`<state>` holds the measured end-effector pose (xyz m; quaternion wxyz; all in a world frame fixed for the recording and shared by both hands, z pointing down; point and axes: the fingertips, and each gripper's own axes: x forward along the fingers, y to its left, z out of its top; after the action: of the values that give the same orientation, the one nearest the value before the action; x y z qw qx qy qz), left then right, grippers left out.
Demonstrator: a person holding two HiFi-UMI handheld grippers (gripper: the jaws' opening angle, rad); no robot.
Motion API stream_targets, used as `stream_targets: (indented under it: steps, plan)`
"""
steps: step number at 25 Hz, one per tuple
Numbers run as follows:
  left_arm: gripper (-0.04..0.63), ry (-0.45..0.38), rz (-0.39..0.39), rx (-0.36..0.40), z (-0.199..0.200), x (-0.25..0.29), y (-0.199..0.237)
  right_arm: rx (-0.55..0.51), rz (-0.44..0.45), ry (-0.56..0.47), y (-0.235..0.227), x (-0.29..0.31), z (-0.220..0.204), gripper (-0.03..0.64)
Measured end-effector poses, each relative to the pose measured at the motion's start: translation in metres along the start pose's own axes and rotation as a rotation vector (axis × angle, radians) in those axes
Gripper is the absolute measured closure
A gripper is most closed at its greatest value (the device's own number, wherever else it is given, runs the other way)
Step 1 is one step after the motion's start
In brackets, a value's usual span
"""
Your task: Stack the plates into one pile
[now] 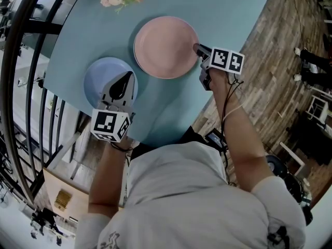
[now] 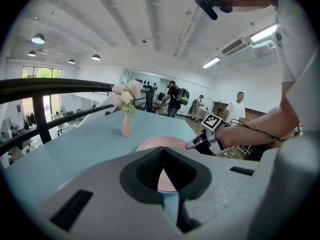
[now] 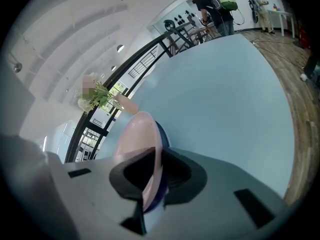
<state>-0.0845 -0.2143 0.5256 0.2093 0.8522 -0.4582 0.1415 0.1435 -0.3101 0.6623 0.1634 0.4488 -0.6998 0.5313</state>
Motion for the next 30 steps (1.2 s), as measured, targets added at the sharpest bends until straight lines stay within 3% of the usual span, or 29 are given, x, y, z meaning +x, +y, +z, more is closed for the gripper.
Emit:
stream_targets:
  steps: [2, 4, 8, 22, 30]
  plan:
    - [0.591, -0.002, 0.001, 0.0, 0.0, -0.001, 0.0, -0.004, -0.003, -0.003, -0.001, 0.001, 0.001, 0.56]
    - [0.591, -0.002, 0.001, 0.001, 0.0, -0.002, 0.0, -0.032, -0.016, -0.01, -0.001, 0.001, 0.003, 0.499]
    - [0.591, -0.002, -0.003, 0.004, 0.0, -0.003, -0.002, -0.168, -0.059, -0.023, 0.004, -0.003, 0.008, 0.44]
    - [0.591, -0.065, -0.039, 0.084, 0.032, -0.027, -0.028, -0.379, -0.045, -0.132, 0.061, -0.058, 0.007, 0.433]
    - [0.591, -0.113, -0.111, 0.129, 0.052, -0.056, -0.065, -0.501, -0.059, -0.217, 0.099, -0.113, -0.025, 0.437]
